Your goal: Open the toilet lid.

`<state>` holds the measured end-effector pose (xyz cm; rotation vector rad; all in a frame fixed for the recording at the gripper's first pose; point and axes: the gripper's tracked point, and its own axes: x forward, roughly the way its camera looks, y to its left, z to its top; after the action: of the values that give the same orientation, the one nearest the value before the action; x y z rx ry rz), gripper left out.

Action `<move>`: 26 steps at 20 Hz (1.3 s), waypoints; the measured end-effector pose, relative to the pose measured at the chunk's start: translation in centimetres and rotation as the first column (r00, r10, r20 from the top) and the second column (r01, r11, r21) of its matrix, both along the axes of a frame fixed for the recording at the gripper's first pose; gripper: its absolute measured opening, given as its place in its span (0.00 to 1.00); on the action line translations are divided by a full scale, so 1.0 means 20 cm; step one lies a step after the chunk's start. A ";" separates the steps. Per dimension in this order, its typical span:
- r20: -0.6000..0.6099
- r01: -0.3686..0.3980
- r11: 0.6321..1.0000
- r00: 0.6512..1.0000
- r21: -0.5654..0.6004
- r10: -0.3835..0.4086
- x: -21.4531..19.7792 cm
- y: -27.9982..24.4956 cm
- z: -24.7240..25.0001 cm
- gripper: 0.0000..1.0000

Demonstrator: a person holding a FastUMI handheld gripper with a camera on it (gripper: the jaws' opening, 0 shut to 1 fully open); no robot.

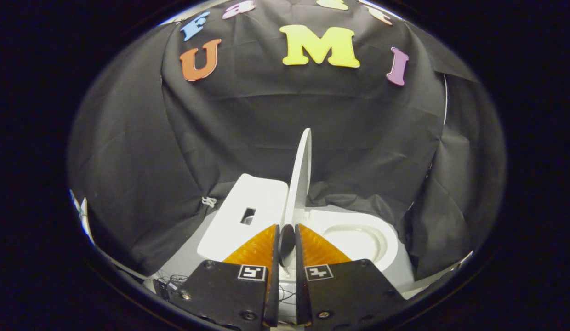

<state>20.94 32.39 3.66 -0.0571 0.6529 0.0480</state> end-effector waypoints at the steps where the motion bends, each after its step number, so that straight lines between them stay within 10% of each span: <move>1: 0.001 -0.009 1.000 1.000 0.007 0.009 0.00 0.04 -0.01 0.18; 26: 0.041 -0.160 0.981 0.985 -0.113 0.165 0.05 0.40 -0.12 0.19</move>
<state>21.99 40.37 1.33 -0.2171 0.5990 0.1679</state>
